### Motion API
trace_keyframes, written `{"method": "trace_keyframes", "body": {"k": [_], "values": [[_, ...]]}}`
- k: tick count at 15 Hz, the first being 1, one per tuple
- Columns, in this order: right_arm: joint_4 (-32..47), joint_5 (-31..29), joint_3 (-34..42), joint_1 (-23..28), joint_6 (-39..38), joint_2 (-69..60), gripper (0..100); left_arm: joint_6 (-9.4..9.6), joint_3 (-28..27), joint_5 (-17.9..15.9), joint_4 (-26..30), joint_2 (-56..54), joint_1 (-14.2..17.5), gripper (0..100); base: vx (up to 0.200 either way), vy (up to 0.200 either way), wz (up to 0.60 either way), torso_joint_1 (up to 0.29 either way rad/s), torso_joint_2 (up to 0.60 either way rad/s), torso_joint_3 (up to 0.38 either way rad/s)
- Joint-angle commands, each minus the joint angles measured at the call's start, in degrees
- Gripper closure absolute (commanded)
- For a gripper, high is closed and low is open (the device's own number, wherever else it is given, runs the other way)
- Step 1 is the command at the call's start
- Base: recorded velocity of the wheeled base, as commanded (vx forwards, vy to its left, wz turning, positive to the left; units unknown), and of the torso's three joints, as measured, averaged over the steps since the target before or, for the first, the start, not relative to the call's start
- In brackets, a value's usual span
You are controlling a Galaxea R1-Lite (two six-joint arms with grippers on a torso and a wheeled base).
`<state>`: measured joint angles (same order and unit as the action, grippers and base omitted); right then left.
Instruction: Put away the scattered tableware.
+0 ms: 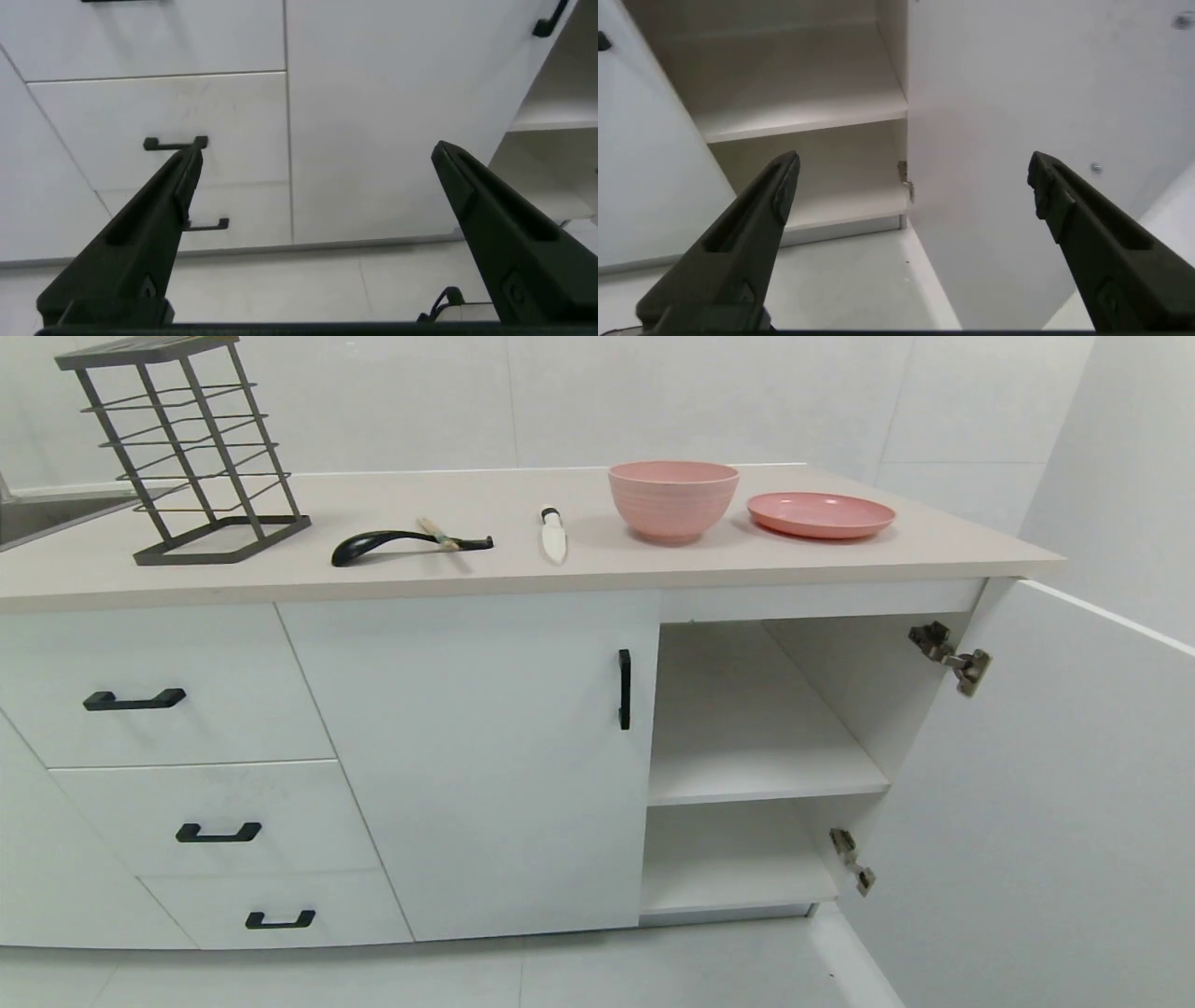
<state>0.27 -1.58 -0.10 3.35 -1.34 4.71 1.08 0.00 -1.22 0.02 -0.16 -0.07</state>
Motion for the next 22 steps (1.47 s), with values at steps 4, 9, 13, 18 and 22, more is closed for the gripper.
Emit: {"method": "trace_keyframes", "body": {"k": [4,9,13,18,22], "values": [[0.0,0.09,0.01,-0.01,0.02,0.13,0,-0.03,0.0,-0.01,-0.02,0.16,-0.01,0,0.0,0.0,-0.3,0.0,0.0,-0.001],[0.0,0.09,0.01,-0.01,0.02,0.13,0,-0.21,0.0,0.08,-0.02,0.16,-0.01,0,0.0,0.0,-0.12,0.0,0.0,0.001],[0.0,0.09,-0.08,-0.01,0.02,0.13,0,-0.56,0.0,0.34,-0.02,0.16,-0.01,0,0.2,0.0,0.0,-0.001,0.01,0.004],[0.0,0.09,0.01,-0.01,0.02,0.13,0,-0.56,0.0,0.34,-0.02,0.16,-0.01,0,0.2,0.0,0.0,0.0,0.0,0.0],[0.0,0.09,-0.08,-0.01,0.02,0.13,0,-0.56,0.0,0.34,-0.11,0.16,-0.01,0,0.05,0.0,0.0,0.062,-0.1,-0.037]]}}
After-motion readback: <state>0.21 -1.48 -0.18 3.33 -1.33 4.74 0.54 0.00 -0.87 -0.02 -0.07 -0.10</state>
